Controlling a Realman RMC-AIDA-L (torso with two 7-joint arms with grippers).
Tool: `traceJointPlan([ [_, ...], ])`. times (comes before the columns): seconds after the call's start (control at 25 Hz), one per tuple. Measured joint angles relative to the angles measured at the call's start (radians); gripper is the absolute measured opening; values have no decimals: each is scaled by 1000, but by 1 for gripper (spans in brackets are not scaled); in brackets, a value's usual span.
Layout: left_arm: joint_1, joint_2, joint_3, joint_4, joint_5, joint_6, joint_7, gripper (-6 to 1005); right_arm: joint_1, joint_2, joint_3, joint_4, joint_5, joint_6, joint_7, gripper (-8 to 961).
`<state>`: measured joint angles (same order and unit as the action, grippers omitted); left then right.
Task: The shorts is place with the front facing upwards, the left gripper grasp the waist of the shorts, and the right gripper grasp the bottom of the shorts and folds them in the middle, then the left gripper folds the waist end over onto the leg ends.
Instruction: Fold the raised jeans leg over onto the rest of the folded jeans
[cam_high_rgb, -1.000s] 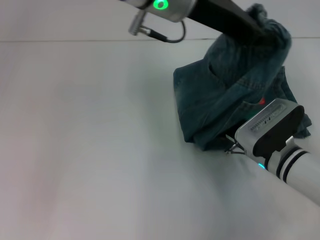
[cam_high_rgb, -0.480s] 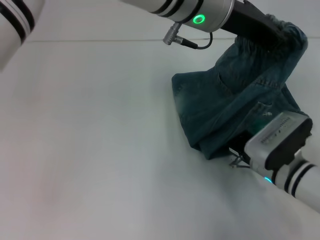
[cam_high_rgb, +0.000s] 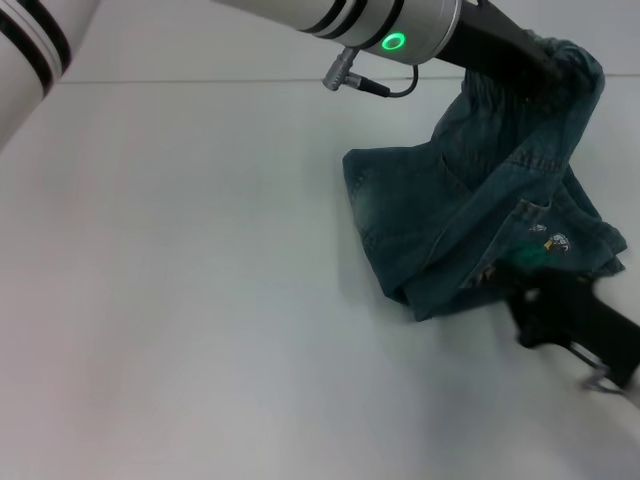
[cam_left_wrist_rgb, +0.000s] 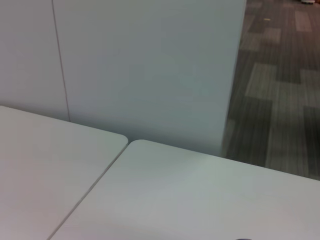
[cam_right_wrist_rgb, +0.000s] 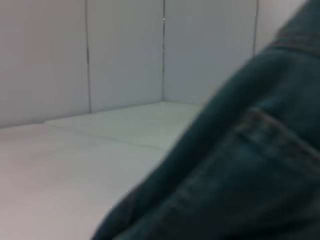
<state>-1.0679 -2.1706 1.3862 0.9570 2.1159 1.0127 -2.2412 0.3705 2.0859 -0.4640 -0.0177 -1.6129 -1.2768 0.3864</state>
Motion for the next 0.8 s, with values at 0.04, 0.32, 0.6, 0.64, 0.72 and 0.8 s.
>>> traceJointPlan([
  [0.04,1,0,0,-2,2,-1,0,78,-30,-1,-4,-37,-15,-34,28,-2],
  [0.32,-3,-4,70,-65,-37,-75,2,87,-212,-2,-7,-303,-137,-311,249,-2],
  [0.6,-15,-5,199,-104,-119,-125,18,97,-226,0,-10,-323,-145,-343,273,-1],
  [0.64,-15,-5,209,-103,-133,-128,18,98,-222,0,-11,-321,-147,-342,273,-1],
  [0.72,-15,-5,215,-101,-141,-128,18,101,-216,0,-12,-320,-152,-340,275,-1],
  [0.8,-16,-4,214,-102,-150,-126,18,133,-211,0,-14,-320,-155,-340,279,-1],
])
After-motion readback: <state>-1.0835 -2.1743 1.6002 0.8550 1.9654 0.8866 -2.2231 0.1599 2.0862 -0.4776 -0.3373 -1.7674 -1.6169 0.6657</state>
